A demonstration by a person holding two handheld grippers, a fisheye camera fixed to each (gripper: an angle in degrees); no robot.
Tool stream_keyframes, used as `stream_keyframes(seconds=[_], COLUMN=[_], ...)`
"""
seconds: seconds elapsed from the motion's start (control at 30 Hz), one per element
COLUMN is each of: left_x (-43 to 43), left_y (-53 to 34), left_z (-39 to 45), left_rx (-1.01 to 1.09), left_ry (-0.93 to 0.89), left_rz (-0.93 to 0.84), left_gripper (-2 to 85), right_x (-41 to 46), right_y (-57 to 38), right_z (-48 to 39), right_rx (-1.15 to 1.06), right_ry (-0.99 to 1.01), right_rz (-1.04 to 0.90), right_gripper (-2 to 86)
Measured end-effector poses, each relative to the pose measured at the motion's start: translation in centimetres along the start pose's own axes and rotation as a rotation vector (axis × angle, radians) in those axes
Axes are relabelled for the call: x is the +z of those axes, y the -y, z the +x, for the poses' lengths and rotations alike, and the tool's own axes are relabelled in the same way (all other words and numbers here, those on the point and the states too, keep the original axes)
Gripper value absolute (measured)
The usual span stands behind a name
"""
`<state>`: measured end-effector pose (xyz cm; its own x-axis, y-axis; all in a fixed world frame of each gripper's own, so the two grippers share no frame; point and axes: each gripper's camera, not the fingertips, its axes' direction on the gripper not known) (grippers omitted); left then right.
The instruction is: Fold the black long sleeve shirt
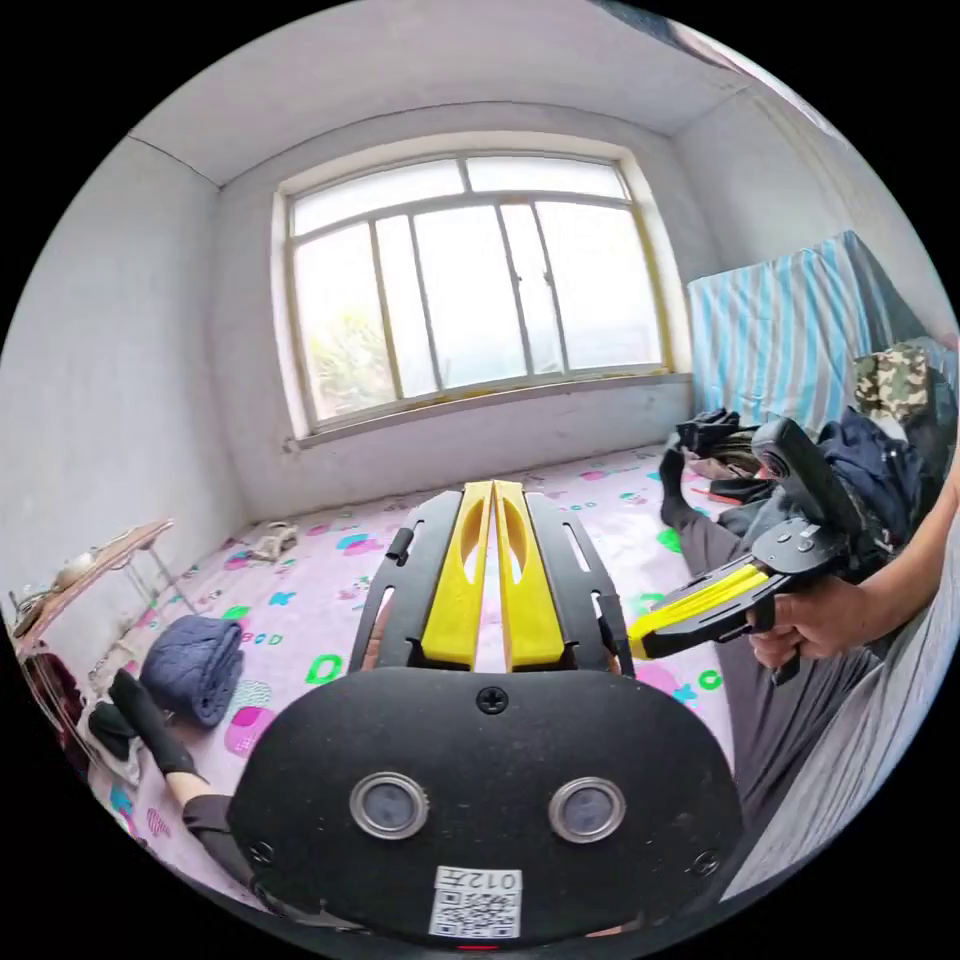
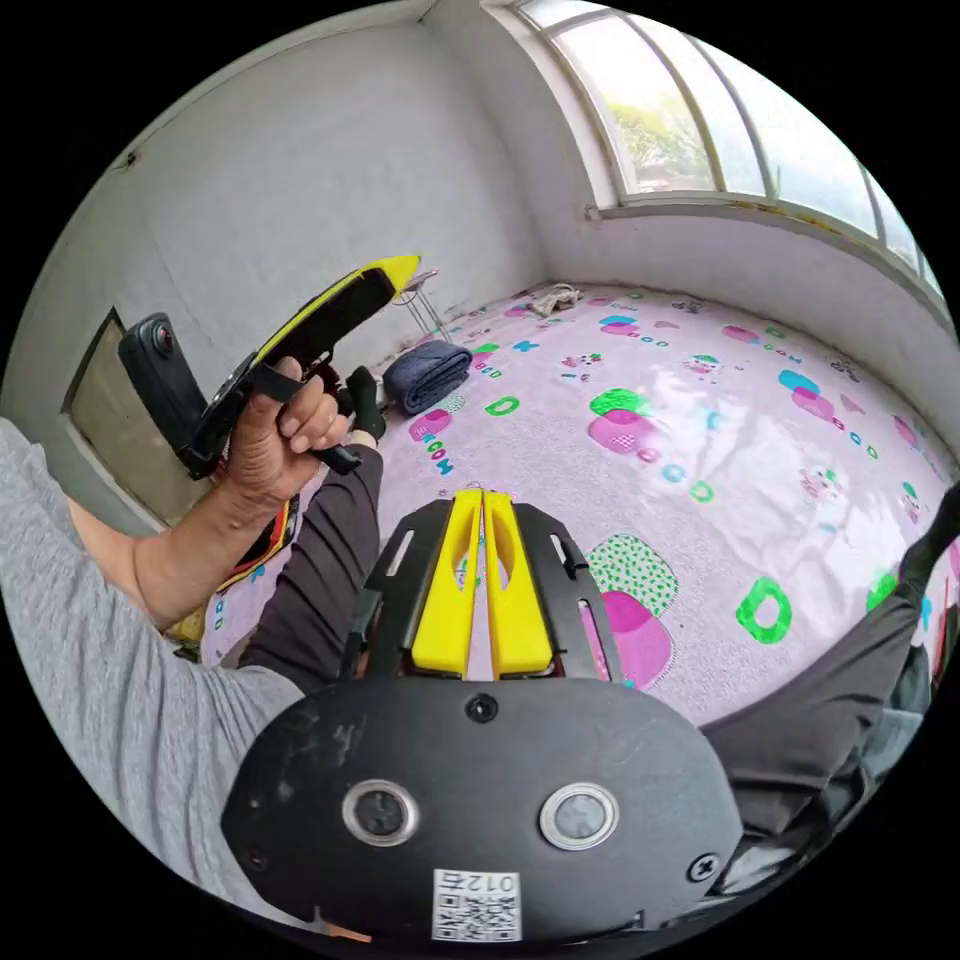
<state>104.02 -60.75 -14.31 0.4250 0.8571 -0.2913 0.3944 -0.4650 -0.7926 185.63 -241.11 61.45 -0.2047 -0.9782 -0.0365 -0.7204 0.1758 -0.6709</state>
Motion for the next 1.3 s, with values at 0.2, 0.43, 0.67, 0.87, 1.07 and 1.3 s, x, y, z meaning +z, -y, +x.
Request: stream_keyframes(seconds=[0.2,0.43,0.67,0.87,1.07,1.3], left_x=[8.0,14.7,19.0,21.8,24.8,27.8], left_y=[-0.1,0.6,2.3,3.6,4.9,5.8], left_z=[5.9,10.4,15.2,16.6,15.2,10.4], left_rx=[0.016,0.045,0.137,0.126,0.065,-0.129], left_ry=[-0.406,-0.719,-0.994,-1.074,-1.115,-1.234], left_rz=[-0.121,-0.230,-0.301,-0.342,-0.441,-0.551], left_gripper=[0.5,0.6,1.4,5.0,9.3,13.0], right_x=[5.6,14.1,15.6,12.4,20.2,32.9], right_y=[12.0,26.0,36.3,38.3,44.4,59.0], right_z=[5.7,8.8,11.6,17.0,18.9,9.5], right_rx=[0.212,0.368,0.546,0.943,1.062,0.852], right_ry=[-0.193,-0.433,-1.100,-1.405,-1.259,-0.811], right_rz=[0.079,0.129,0.113,0.081,0.072,0.349], right_gripper=[-0.8,-0.7,4.0,12.8,1.3,0.1])
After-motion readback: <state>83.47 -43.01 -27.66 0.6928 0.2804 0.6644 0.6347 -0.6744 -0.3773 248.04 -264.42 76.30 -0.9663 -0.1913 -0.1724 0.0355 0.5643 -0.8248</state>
